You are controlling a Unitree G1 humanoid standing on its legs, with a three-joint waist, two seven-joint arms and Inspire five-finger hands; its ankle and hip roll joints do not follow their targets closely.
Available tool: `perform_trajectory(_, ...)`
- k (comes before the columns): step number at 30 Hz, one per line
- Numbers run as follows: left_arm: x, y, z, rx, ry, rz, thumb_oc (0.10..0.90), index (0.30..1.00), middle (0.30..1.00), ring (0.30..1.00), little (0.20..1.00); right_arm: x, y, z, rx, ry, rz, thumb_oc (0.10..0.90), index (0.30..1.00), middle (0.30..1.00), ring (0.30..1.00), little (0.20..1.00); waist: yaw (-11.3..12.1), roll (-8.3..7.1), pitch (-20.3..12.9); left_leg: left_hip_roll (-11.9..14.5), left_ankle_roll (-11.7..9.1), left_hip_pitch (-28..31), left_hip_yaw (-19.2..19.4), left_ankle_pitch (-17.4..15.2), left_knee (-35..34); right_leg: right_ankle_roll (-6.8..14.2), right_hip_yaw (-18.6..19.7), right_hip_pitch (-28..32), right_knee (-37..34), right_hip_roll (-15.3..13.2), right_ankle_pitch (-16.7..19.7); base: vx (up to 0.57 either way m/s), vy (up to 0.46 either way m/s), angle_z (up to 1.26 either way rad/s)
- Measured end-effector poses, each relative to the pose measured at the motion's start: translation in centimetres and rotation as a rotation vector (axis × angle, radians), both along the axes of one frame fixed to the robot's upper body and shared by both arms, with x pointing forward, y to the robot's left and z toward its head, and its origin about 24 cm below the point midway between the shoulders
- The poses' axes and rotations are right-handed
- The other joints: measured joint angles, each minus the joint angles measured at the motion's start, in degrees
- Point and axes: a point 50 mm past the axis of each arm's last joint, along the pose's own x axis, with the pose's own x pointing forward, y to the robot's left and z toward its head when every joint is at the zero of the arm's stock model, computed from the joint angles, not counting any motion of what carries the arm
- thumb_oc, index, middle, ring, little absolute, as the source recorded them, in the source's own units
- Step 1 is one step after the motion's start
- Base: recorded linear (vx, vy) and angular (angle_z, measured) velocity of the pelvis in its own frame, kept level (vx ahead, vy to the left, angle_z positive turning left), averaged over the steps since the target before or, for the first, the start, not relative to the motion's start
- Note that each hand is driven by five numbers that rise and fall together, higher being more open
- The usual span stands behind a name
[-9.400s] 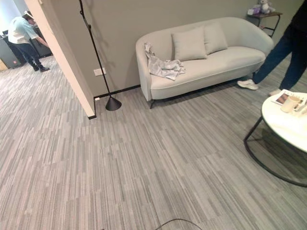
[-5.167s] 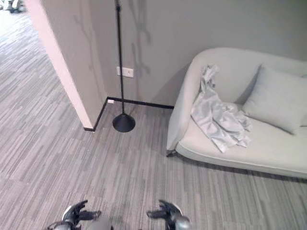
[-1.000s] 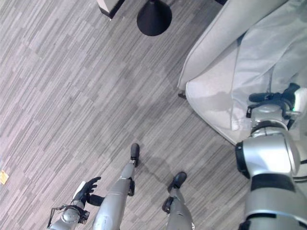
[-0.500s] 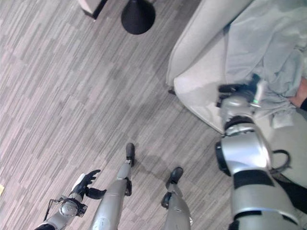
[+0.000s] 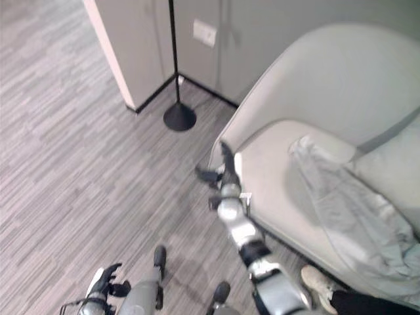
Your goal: Hang the clothes on the sofa on the clothes rack.
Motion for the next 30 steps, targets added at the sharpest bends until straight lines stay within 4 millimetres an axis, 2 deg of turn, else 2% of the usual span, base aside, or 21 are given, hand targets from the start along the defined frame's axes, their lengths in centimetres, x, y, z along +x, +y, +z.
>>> perform_trajectory(1, -1.1, 0.1, -0.3, 0.002, 0.038, 0.023, 0.800, 0.900, 0.900, 0.900, 0.900, -1.0, -0.4, -1.5, -0.013, 0.063, 0.006, 0.800, 0.900, 0.900, 0.900, 0.900, -0.18, 0.31, -1.29, -0.05, 0.01, 0.70, 1.02, -0.03, -0.02, 0.11, 0.39, 0.51, -0.24, -0.14, 0.51, 0.07, 0.049, -0.30)
perform_trajectory(4, -2.7, -0.2, -0.7, -0.007, 0.080, 0.033, 0.800, 0.900, 0.900, 0.900, 0.900, -3.2, -1.8, -4.1, -0.041, 0.172, 0.003, 0.800, 0.900, 0.900, 0.900, 0.900, -1.18, 1.28, -3.77, 0.06, -0.07, 2.33, 1.91, -0.20, -0.19, 0.51, 1.47, 1.75, -0.98, -0.10, 1.24, 0.07, 0.069, -0.21)
perform_trajectory(6, -3.5, -0.3, -0.9, 0.007, 0.112, 0.008, 0.800, 0.900, 0.900, 0.900, 0.900, -5.8, -2.4, -6.7, -0.043, 0.285, 0.013, 0.800, 0.900, 0.900, 0.900, 0.900, -1.34, 1.10, -5.65, 0.10, -0.27, 3.94, 2.41, -0.67, -0.30, 0.53, 1.67, 3.29, -1.75, -0.06, 1.26, 0.04, 0.039, -0.12)
perform_trajectory(10, -3.9, -0.2, -0.9, 0.024, 0.139, -0.024, 0.800, 0.900, 0.900, 0.900, 0.900, -9.4, -2.5, -9.5, -0.038, 0.425, 0.064, 0.800, 0.900, 0.900, 0.900, 0.900, -2.26, 0.72, -7.47, 0.14, -0.44, 5.48, 2.76, -1.27, -0.31, 0.48, 1.74, 4.67, -1.98, -0.09, 0.98, 0.01, 0.044, -0.03)
perform_trajectory(11, -3.9, 0.0, -0.9, 0.033, 0.144, -0.039, 0.800, 0.900, 0.900, 0.900, 0.900, -10.0, -2.2, -9.8, -0.025, 0.442, 0.091, 0.800, 0.900, 0.900, 0.900, 0.900, -3.10, 0.56, -7.73, 0.15, -0.45, 5.61, 2.85, -1.26, -0.28, 0.47, 1.84, 4.67, -1.95, -0.11, 0.96, 0.00, 0.032, -0.03)
perform_trajectory(19, -4.6, 0.2, -1.0, 0.039, 0.165, -0.053, 0.800, 0.900, 0.900, 0.900, 0.900, -10.2, -2.4, -10.0, 0.030, 0.464, 0.076, 0.800, 0.900, 0.900, 0.900, 0.900, -3.14, 0.06, -8.41, 0.26, -0.36, 7.43, 4.47, -1.57, -0.30, 0.49, 3.44, 5.33, -1.86, -0.40, 0.74, 0.00, -0.009, -0.10)
perform_trajectory(21, -4.8, 0.3, -1.0, 0.033, 0.173, -0.058, 0.800, 0.900, 0.900, 0.900, 0.900, -10.7, -2.4, -10.3, 0.063, 0.483, 0.080, 0.800, 0.900, 0.900, 0.900, 0.900, -3.13, -0.47, -8.91, 0.28, -0.37, 7.46, 4.53, -1.58, -0.29, 0.51, 3.50, 5.33, -1.86, -0.40, 0.73, -0.01, -0.022, -0.01)
perform_trajectory(25, -4.9, 0.4, -1.0, 0.032, 0.175, -0.057, 0.800, 0.900, 0.900, 0.900, 0.900, -11.7, -3.0, -10.7, 0.108, 0.502, 0.070, 0.800, 0.900, 0.900, 0.900, 0.900, -3.02, -0.61, -9.00, 0.33, -0.39, 7.44, 4.55, -1.59, -0.30, 0.69, 3.57, 5.29, -1.86, -0.37, 0.72, -0.01, -0.023, 0.00)
perform_trajectory(26, -4.4, 0.6, -0.9, 0.032, 0.159, -0.040, 0.800, 0.900, 0.900, 0.900, 0.900, -11.5, -3.2, -10.5, 0.128, 0.482, 0.067, 0.800, 0.900, 0.900, 0.900, 0.900, -3.11, -0.89, -6.51, 0.31, -0.43, 7.57, 4.80, -1.90, -0.26, 0.91, 3.55, 5.54, -2.07, -0.34, 0.58, 0.00, 0.000, 0.00)
perform_trajectory(27, -4.9, 0.6, -1.0, 0.012, 0.168, 0.000, 0.800, 0.900, 0.900, 0.900, 0.900, -11.6, -3.2, -10.8, 0.172, 0.502, 0.052, 0.800, 0.900, 0.900, 0.900, 0.900, -2.24, -0.76, -6.44, -0.45, -0.46, 7.68, 4.50, -1.91, 0.23, 1.06, 3.84, 5.52, -2.10, 0.21, 0.49, -0.05, 0.001, -0.46)
perform_trajectory(28, -6.1, 0.5, -1.3, -0.156, 0.158, 0.291, 0.800, 0.900, 0.900, 0.900, 0.900, -11.7, -3.9, -12.8, 0.515, 0.595, -0.132, 0.800, 0.900, 0.900, 0.900, 0.900, 0.74, -1.33, -6.46, -0.73, -1.22, 8.83, 2.28, -3.50, 2.27, 1.10, 6.97, 6.18, -2.75, -0.04, 0.72, -0.04, 0.014, -0.48)
perform_trajectory(29, -6.8, 0.4, -1.5, -0.185, 0.174, 0.353, 0.800, 0.900, 0.900, 0.900, 0.900, -12.6, -4.6, -13.7, 0.571, 0.634, -0.222, 0.800, 0.900, 0.900, 0.900, 0.900, 2.19, -0.94, -6.51, -1.18, -1.65, 9.88, -0.62, -4.32, 2.25, 1.34, 7.26, 7.57, -3.40, -0.13, 0.92, -0.01, -0.008, -0.25)
perform_trajectory(30, -7.4, -0.1, -1.7, -0.212, 0.193, 0.378, 0.800, 0.900, 0.900, 0.900, 0.900, -13.9, -5.6, -14.3, 0.588, 0.668, -0.286, 0.800, 0.900, 0.900, 0.900, 0.900, 2.39, -0.87, -6.64, -1.79, -1.57, 10.17, -1.82, -4.34, 2.11, 1.96, 6.08, 8.76, -3.44, -0.45, 0.45, 0.04, 0.025, 0.46)
